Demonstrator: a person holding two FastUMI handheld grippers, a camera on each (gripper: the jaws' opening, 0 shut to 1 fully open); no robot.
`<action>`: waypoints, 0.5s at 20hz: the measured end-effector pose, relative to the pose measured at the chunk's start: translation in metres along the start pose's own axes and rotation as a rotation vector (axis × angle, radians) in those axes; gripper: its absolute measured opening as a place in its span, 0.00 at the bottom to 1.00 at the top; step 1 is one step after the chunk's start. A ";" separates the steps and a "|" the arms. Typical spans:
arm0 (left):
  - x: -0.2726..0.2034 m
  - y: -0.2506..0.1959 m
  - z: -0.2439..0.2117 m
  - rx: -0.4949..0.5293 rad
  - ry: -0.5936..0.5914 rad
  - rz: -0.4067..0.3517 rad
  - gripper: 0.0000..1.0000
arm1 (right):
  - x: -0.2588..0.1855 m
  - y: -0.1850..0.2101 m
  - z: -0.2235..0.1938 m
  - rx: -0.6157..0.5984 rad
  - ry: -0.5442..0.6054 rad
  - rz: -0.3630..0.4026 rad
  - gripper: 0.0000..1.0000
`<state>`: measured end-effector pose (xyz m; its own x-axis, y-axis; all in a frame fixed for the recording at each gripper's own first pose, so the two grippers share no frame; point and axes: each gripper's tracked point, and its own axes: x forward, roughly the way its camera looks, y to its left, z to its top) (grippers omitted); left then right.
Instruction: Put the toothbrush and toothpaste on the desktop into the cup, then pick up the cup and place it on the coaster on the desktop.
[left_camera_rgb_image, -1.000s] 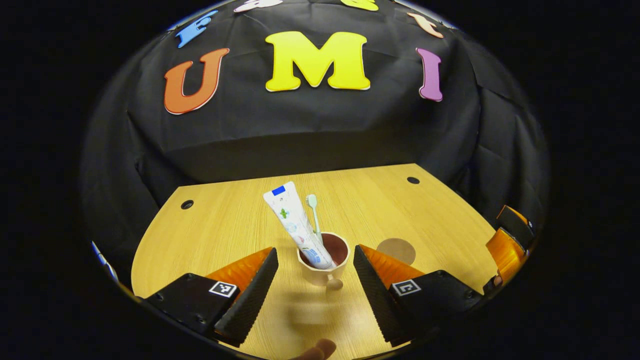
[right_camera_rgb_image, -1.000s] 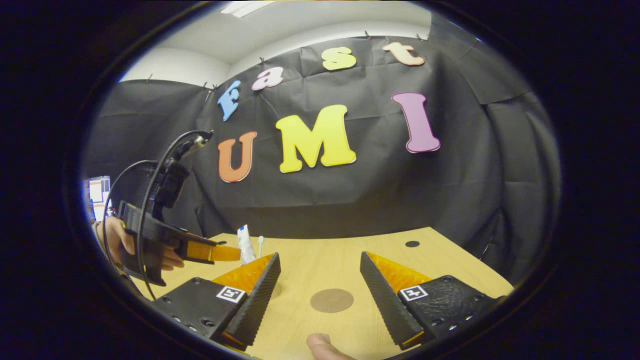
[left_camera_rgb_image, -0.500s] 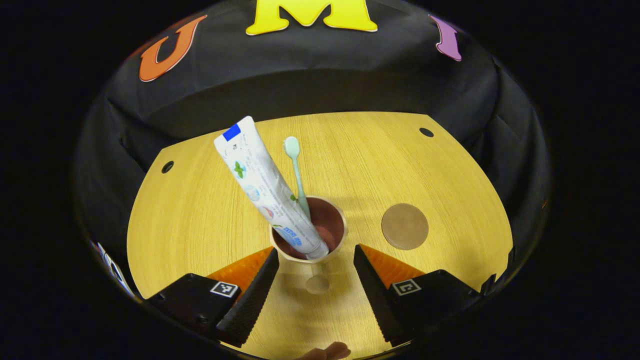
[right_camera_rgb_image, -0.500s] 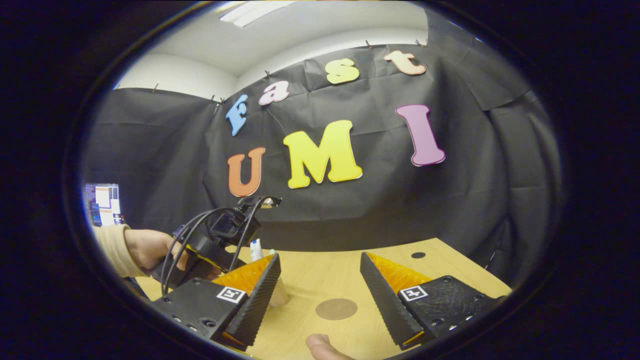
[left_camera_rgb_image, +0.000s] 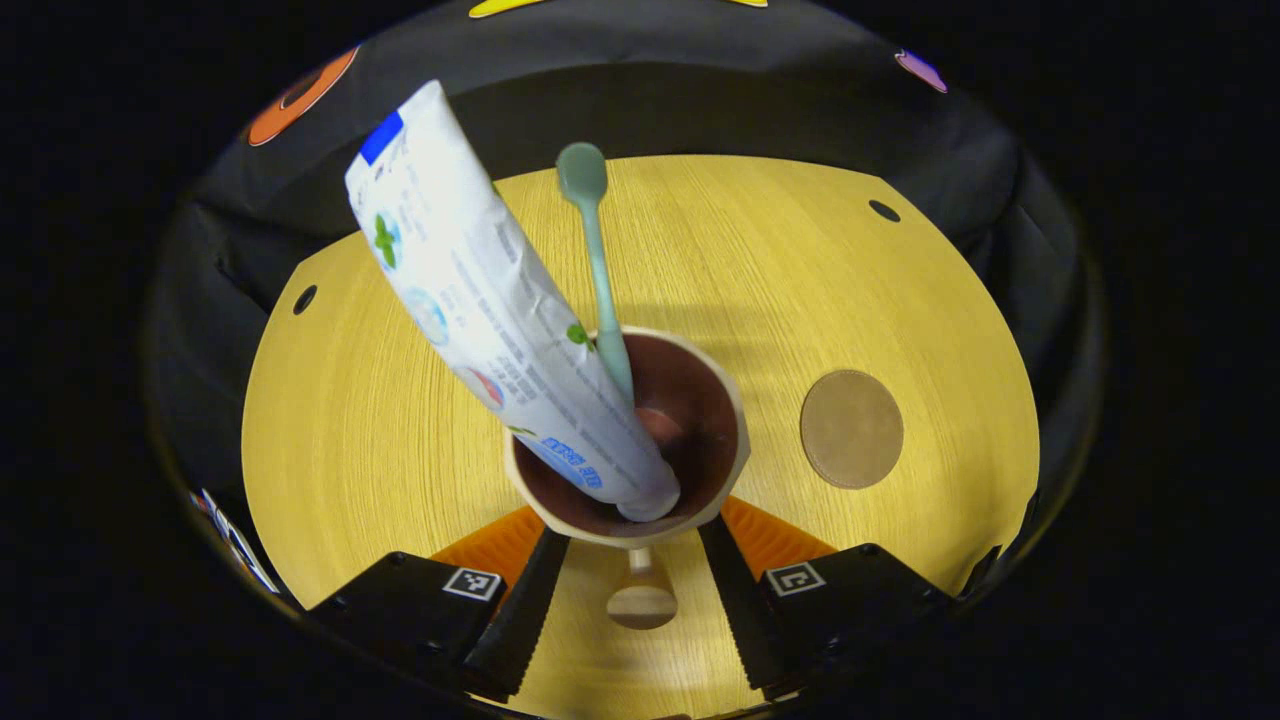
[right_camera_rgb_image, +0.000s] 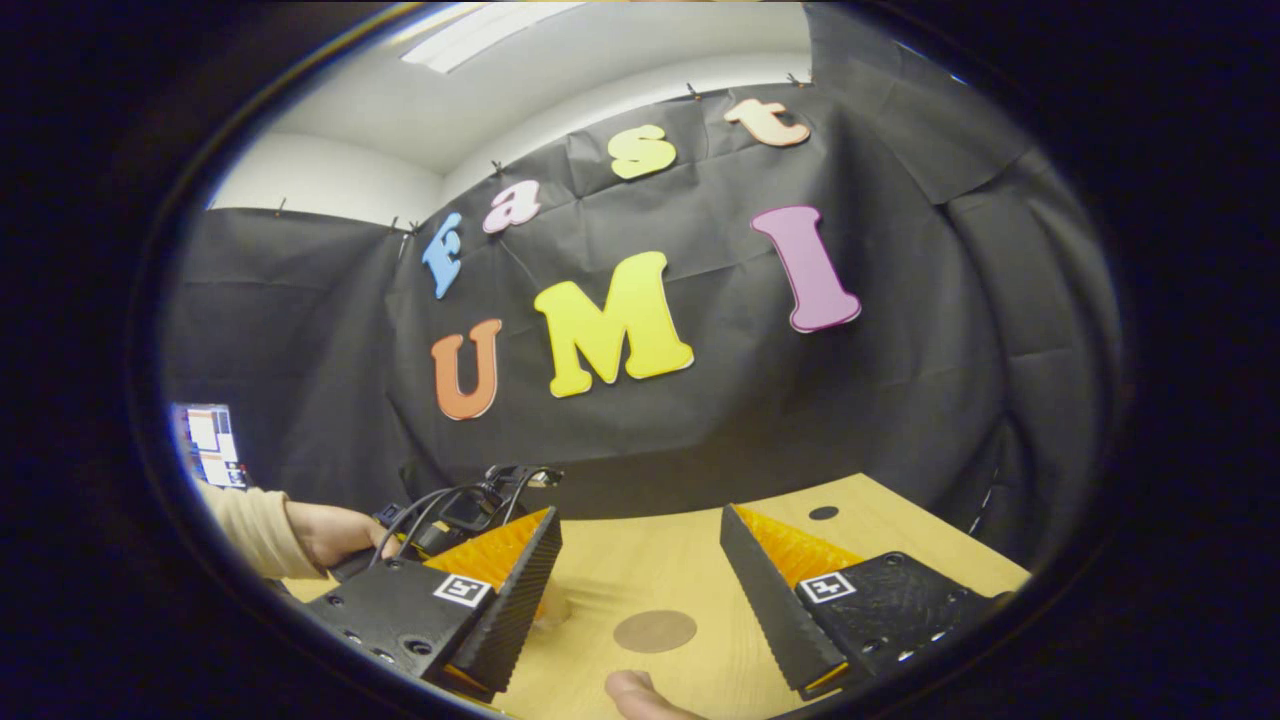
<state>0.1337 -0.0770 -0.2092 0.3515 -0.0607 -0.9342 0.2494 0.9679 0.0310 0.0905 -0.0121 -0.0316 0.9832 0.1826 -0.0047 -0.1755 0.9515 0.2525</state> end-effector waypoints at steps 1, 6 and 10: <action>0.002 0.001 0.001 0.004 0.002 0.004 0.77 | 0.001 -0.001 -0.001 0.015 0.007 0.001 0.96; -0.003 -0.001 0.010 -0.044 -0.013 -0.008 0.29 | 0.001 -0.004 0.002 0.066 0.016 0.014 0.95; -0.013 -0.007 0.015 -0.100 -0.031 -0.050 0.26 | -0.006 -0.004 0.013 0.050 -0.012 0.009 0.95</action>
<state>0.1405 -0.0869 -0.1919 0.3689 -0.1159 -0.9222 0.1763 0.9829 -0.0529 0.0864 -0.0204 -0.0205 0.9821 0.1880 0.0098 -0.1822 0.9362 0.3006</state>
